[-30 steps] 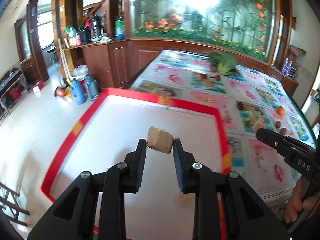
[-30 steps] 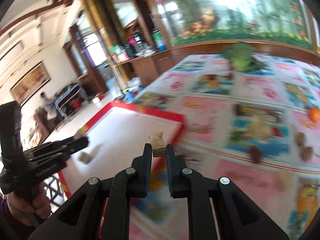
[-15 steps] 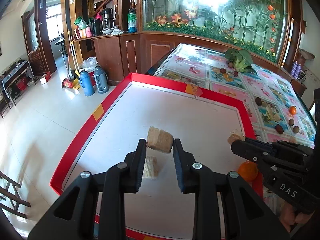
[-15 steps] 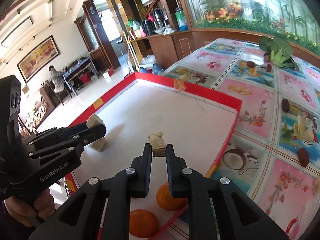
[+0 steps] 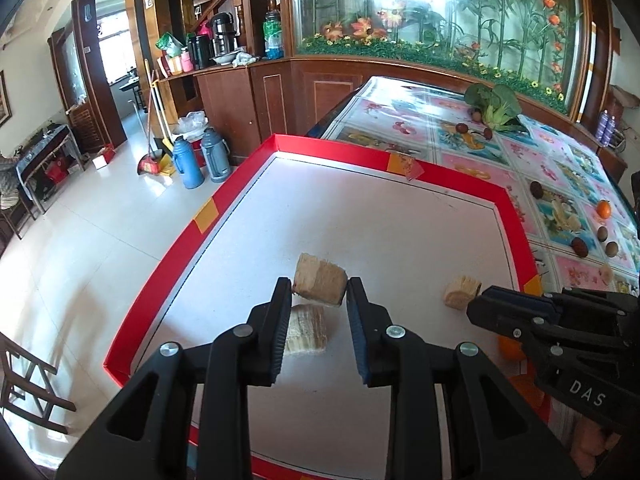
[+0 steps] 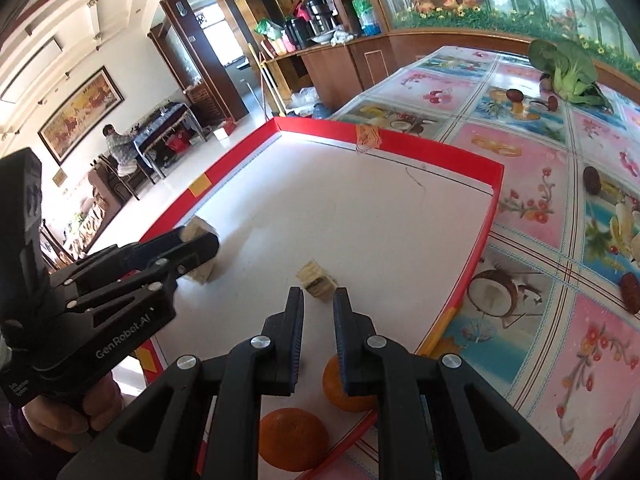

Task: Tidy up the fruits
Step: 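Carry both cake pieces into the white tray and open both grippers, then move both open grippers back toward the table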

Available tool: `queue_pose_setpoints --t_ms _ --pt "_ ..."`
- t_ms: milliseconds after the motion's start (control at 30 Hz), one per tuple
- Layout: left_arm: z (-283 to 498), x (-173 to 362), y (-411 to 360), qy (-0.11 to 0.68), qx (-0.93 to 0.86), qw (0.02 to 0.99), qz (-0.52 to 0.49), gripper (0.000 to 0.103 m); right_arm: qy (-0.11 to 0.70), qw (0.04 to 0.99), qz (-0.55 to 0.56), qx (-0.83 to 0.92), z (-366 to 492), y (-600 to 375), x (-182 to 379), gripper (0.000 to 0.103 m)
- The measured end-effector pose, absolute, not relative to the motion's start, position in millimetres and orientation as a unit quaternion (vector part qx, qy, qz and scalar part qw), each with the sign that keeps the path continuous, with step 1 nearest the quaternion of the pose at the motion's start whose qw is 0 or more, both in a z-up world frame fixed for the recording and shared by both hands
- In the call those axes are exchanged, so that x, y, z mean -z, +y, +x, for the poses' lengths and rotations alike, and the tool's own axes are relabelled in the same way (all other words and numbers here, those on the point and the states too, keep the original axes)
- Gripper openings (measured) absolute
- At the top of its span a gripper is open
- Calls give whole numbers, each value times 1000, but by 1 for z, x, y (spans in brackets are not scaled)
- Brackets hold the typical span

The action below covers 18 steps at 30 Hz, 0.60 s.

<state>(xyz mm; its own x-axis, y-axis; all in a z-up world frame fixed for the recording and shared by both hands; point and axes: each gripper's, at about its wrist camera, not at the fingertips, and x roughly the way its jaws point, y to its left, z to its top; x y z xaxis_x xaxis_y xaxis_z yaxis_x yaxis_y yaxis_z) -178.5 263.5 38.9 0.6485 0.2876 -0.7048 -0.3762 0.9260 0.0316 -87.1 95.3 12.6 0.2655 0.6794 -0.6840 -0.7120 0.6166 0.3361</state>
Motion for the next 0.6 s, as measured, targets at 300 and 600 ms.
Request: queue_pose_setpoints --t_ms 300,600 --pt "-178 -43 255 375 -198 904 -54 72 371 818 -13 -439 -94 81 -26 37" --pt "-172 -50 226 372 -182 910 -26 77 358 830 9 -427 -86 58 -34 41"
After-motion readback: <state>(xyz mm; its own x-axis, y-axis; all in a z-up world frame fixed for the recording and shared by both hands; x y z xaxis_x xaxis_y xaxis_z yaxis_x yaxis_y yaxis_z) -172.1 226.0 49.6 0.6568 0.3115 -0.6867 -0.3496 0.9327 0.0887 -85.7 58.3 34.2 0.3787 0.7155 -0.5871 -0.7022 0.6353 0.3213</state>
